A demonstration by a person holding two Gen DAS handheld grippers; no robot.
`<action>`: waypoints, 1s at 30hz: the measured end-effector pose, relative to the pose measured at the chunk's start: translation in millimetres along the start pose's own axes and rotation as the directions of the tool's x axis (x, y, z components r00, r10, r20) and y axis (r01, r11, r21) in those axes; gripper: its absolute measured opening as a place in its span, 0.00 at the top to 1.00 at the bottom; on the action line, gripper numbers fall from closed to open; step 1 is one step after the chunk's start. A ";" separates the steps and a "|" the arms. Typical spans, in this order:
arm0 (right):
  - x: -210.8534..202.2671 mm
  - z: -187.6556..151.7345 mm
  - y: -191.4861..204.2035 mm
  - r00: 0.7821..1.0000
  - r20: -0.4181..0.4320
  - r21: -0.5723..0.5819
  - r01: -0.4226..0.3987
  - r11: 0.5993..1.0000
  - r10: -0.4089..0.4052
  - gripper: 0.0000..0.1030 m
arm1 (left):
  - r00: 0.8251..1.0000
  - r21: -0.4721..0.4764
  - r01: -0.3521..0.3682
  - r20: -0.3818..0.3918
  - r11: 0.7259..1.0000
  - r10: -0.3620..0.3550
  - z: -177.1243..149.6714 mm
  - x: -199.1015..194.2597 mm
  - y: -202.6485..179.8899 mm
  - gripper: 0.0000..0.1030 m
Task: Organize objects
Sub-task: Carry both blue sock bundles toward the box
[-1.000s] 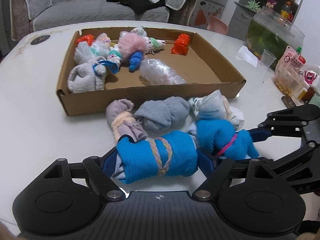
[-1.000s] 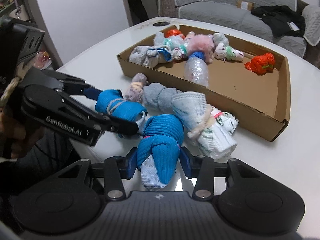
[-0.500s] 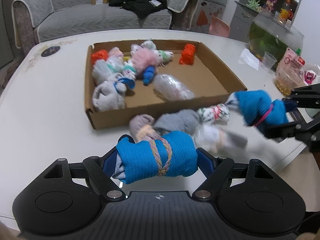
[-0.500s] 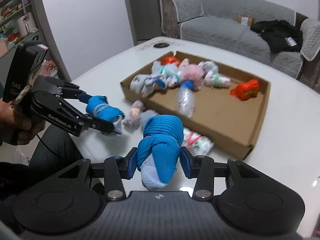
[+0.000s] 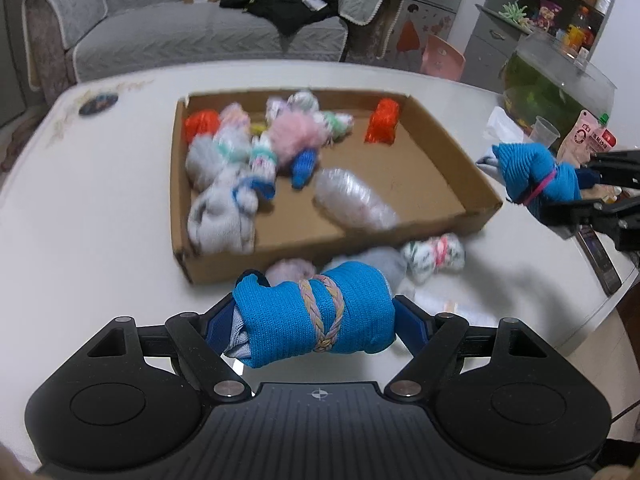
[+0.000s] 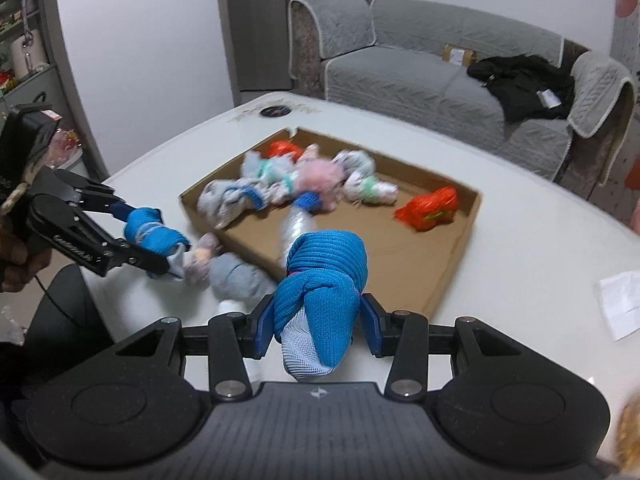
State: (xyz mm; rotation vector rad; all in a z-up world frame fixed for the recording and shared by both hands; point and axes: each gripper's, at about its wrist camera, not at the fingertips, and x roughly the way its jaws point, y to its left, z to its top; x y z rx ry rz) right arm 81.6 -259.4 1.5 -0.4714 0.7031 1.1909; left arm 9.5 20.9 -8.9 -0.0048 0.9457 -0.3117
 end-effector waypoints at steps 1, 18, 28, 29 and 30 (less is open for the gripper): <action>-0.5 4.6 -4.4 1.000 0.004 -0.002 0.008 1.000 -0.008 0.60 | 1.000 0.018 -0.002 0.011 1.000 0.002 9.9 -1.7 -3.7 0.19; 69.4 86.3 -60.9 0.989 -0.140 -0.182 0.024 0.983 -0.050 0.60 | 0.990 0.278 0.060 -0.140 0.959 -0.021 151.4 98.7 -74.1 0.19; 149.5 76.1 -83.8 0.965 -0.261 -0.168 -0.045 0.985 0.000 0.60 | 0.975 0.332 -0.001 -0.210 0.943 0.075 144.5 173.9 -68.6 0.19; 154.0 75.9 -85.7 0.964 -0.265 -0.171 -0.048 0.984 0.002 0.60 | 0.975 0.339 -0.007 -0.207 0.941 0.082 145.1 176.9 -67.3 0.19; 157.6 76.3 -88.5 0.963 -0.269 -0.169 -0.050 0.984 0.003 0.60 | 0.975 0.343 -0.009 -0.204 0.939 0.084 146.8 179.0 -66.2 0.19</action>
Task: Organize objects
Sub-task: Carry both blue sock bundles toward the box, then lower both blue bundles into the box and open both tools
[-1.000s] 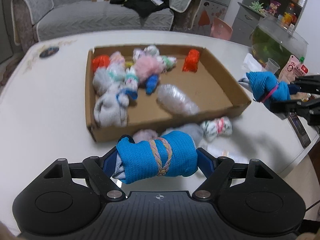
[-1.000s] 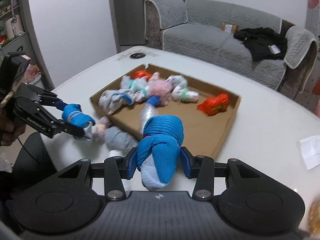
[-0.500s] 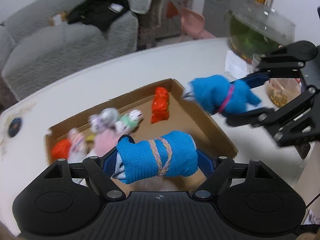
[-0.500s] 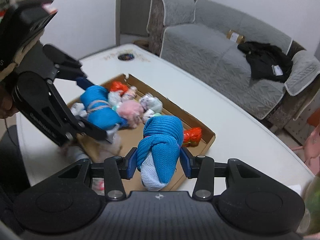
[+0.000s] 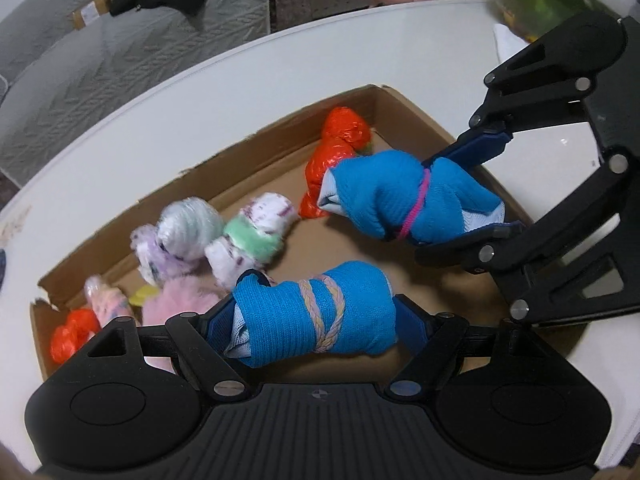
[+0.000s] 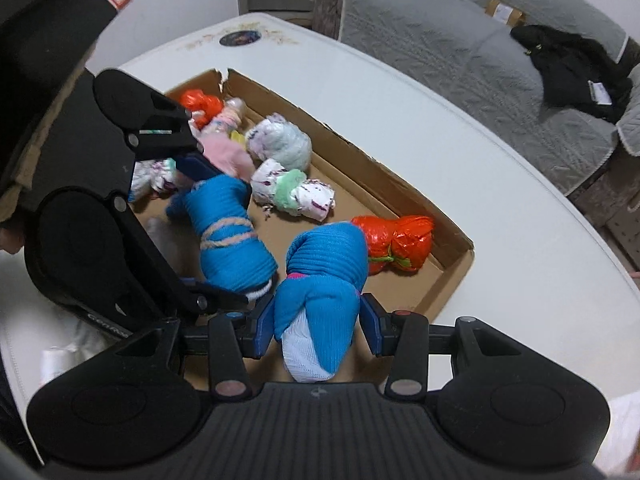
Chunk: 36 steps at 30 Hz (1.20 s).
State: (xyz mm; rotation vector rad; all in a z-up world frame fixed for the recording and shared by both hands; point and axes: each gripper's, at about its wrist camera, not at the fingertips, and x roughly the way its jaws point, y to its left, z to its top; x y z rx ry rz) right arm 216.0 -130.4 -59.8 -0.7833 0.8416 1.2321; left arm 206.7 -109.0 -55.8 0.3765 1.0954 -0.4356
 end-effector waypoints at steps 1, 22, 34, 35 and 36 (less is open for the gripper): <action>1.6 1.6 -2.7 1.000 -0.004 0.004 0.002 1.000 -0.002 0.60 | 1.000 0.003 -0.009 0.004 1.000 0.009 2.2 0.9 1.2 0.19; 21.7 19.0 -12.8 0.996 -0.080 -0.017 0.048 0.999 -0.049 0.57 | 1.000 -0.050 -0.001 0.003 0.999 0.001 9.7 6.4 18.7 0.15; 13.2 17.7 -5.2 0.993 -0.097 -0.016 0.066 0.998 -0.067 0.51 | 1.000 -0.049 0.001 -0.015 0.999 -0.001 14.1 5.2 20.3 0.15; 11.5 17.2 -4.0 0.993 -0.096 -0.017 0.067 0.998 -0.068 0.51 | 1.000 -0.049 0.001 -0.016 0.999 -0.002 13.4 4.0 20.6 0.15; 9.5 16.1 -2.5 0.993 -0.095 -0.017 0.067 0.998 -0.068 0.50 | 1.000 -0.050 0.001 -0.018 0.999 -0.002 12.8 2.8 20.2 0.15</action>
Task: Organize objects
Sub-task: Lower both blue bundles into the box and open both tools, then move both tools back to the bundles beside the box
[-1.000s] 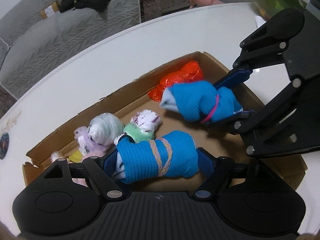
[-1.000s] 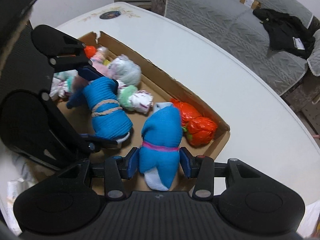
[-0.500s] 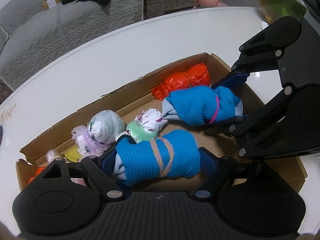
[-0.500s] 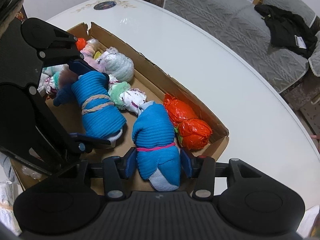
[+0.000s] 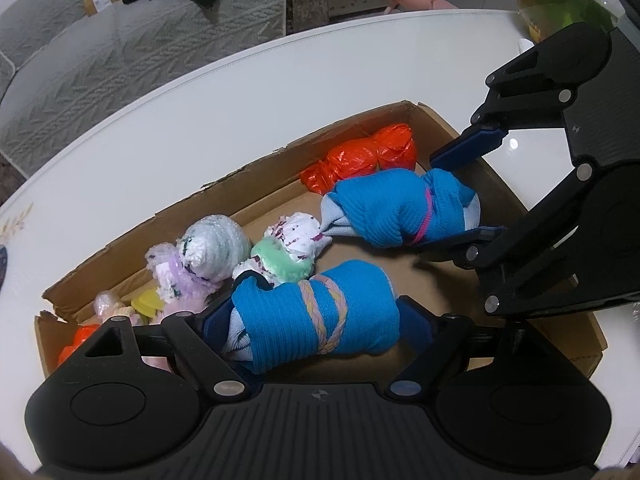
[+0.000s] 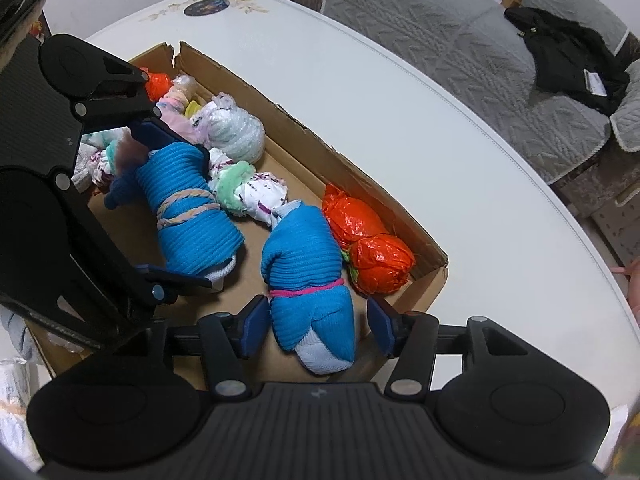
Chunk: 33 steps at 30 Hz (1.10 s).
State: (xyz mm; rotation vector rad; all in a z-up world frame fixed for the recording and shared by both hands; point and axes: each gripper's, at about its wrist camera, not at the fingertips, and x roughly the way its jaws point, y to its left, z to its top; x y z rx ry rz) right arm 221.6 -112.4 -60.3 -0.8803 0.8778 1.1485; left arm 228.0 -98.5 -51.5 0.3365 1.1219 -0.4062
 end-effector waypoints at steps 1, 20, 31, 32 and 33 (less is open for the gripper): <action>-1.7 -0.5 0.6 1.000 0.001 0.000 0.000 1.000 0.000 0.50 | 1.000 0.000 0.001 0.001 1.000 -0.001 0.1 -1.0 0.2 0.15; -24.4 -0.7 9.0 0.999 0.032 0.006 0.020 1.000 -0.020 0.45 | 0.999 -0.045 -0.005 0.043 0.999 0.007 -24.3 -35.8 8.4 0.15; -47.6 -11.9 21.2 0.997 0.065 0.010 0.030 1.000 -0.030 0.41 | 0.994 -0.079 -0.002 0.110 0.997 0.011 -51.3 -76.8 16.7 0.15; -51.6 -14.6 24.5 0.997 0.073 0.008 0.028 1.000 -0.029 0.40 | 0.993 -0.085 -0.002 0.115 0.996 0.012 -56.8 -81.0 18.3 0.15; -55.3 -17.6 28.3 0.996 0.081 0.008 0.029 1.000 -0.029 0.40 | 0.993 -0.092 -0.004 0.121 0.996 0.015 -62.8 -83.8 19.9 0.15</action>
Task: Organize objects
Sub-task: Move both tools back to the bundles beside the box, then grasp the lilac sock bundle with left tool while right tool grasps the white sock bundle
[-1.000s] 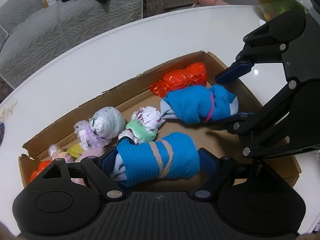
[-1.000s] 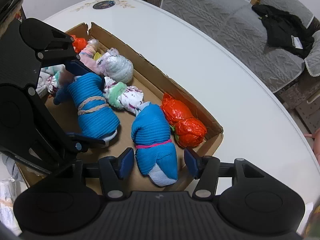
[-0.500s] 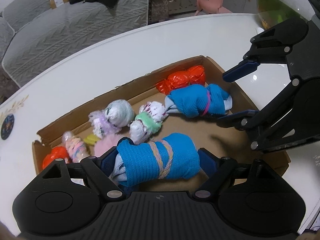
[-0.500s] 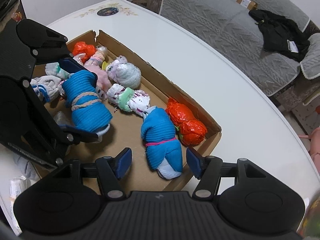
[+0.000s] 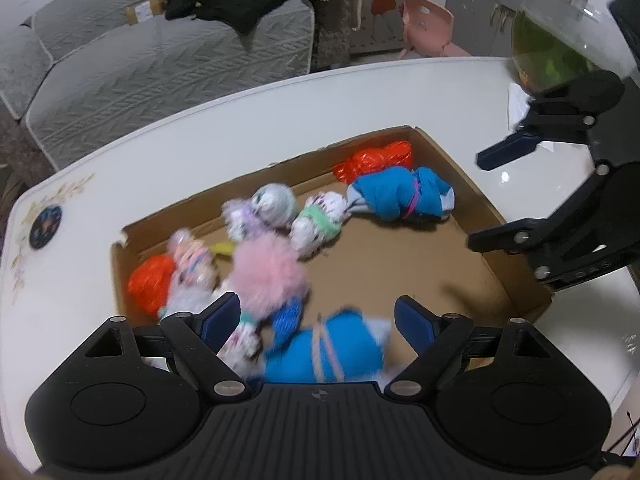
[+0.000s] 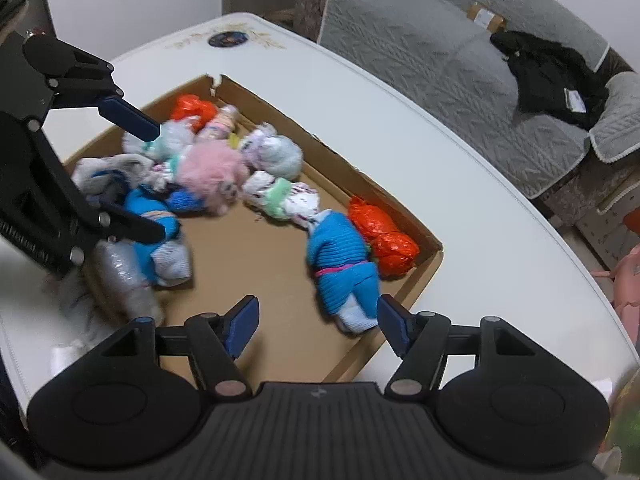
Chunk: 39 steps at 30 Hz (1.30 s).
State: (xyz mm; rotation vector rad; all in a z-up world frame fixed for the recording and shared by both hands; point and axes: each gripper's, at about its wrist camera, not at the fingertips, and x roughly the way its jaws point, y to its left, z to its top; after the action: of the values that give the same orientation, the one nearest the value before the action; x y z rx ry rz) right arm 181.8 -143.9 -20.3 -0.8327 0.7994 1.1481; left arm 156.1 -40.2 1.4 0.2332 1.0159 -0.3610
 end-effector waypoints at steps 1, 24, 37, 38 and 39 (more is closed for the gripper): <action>-4.7 -3.7 4.1 1.000 0.009 -0.001 -0.003 1.000 0.003 0.39 | 1.000 -0.007 -0.002 0.007 1.000 0.002 -6.3 -5.0 2.3 0.15; -18.1 -84.1 146.6 0.975 0.060 0.029 -0.218 0.976 0.216 0.33 | 1.000 -0.160 0.008 0.001 0.987 -0.008 -148.4 -10.4 -2.6 0.13; -4.0 -87.5 149.8 0.975 0.042 0.044 -0.218 0.975 0.216 0.40 | 0.989 -0.184 -0.147 -0.032 0.972 0.144 -159.0 -4.5 24.9 0.14; -3.4 -87.2 150.0 0.976 0.039 0.043 -0.216 0.975 0.215 0.40 | 0.988 -0.187 -0.152 -0.036 0.970 0.148 -159.1 -5.3 26.7 0.14; -3.2 -87.3 150.1 0.976 0.036 0.041 -0.215 0.976 0.214 0.40 | 0.989 -0.186 -0.145 -0.038 0.972 0.141 -159.1 -5.8 26.9 0.14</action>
State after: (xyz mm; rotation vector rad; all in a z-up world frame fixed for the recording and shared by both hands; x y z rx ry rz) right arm 26.0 -192.1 -80.1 -0.7015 0.9017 1.3259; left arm 39.3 41.9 -74.1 0.1389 1.0437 -0.1299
